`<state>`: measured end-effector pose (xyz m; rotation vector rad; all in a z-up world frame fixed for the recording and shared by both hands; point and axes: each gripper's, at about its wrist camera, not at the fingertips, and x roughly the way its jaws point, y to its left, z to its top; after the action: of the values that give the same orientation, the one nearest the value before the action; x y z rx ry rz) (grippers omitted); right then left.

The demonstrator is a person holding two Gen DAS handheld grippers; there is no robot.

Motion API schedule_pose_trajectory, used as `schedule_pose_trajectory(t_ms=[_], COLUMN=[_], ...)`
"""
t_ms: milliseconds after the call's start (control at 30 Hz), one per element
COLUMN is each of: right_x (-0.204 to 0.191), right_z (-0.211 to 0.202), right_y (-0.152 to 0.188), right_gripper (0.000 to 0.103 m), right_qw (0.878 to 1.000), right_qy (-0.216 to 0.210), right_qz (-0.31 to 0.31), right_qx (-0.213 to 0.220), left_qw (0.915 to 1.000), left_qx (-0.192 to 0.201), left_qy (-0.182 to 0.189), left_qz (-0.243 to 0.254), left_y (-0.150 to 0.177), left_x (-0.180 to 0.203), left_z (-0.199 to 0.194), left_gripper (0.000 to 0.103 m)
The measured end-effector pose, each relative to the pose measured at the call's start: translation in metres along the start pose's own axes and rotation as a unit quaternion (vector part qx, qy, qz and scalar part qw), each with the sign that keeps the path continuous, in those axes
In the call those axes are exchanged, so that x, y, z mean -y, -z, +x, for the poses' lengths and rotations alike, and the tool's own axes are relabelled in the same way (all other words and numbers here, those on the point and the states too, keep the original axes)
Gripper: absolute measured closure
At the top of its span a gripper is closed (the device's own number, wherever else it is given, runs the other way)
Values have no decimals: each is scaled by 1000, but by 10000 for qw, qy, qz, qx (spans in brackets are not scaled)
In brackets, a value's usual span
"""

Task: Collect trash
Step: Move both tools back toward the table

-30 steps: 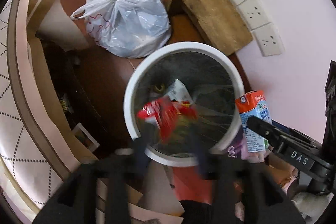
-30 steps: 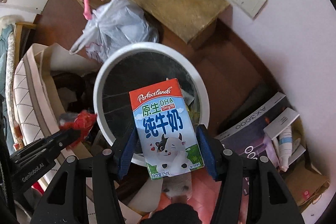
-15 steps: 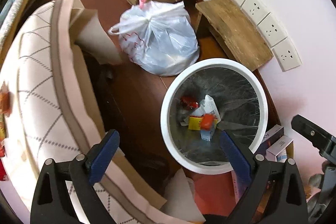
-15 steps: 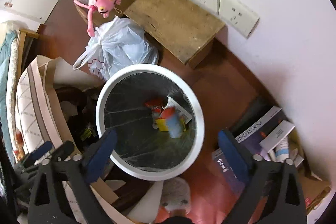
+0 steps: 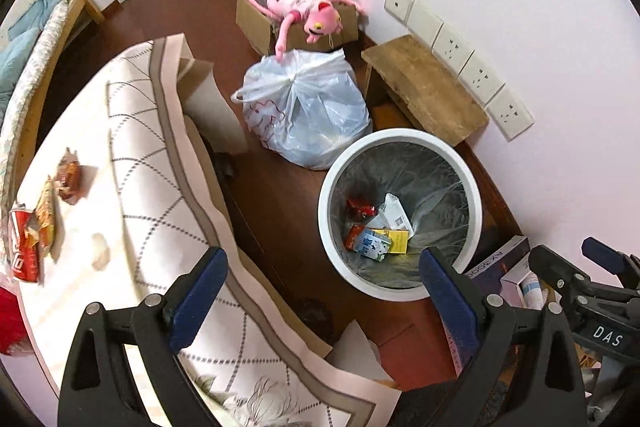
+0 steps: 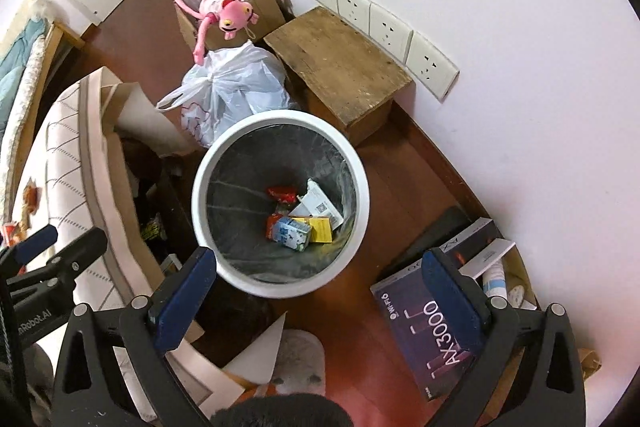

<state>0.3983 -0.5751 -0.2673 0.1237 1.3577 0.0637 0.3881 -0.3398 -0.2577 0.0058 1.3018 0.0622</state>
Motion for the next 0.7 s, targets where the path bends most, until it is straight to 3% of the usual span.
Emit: schedule_pose_trajectory(t_ms=[433,700], right_x=[-17,-47], right_z=[-83,-155], right_y=[26,42], right_gripper=[0,0], right_qw=[9986,9923], right_qy=[-80,-585], right_qz=[-160,-218], right_qx=[491,1068], left_qw=[9985,9928], left_qx=[480,1105], left_qy=[219,302], left_qz=[-129,-345], left_y=[24,38], left_x=[-10,-39], left_z=[-66,-131], left_gripper=[5,5])
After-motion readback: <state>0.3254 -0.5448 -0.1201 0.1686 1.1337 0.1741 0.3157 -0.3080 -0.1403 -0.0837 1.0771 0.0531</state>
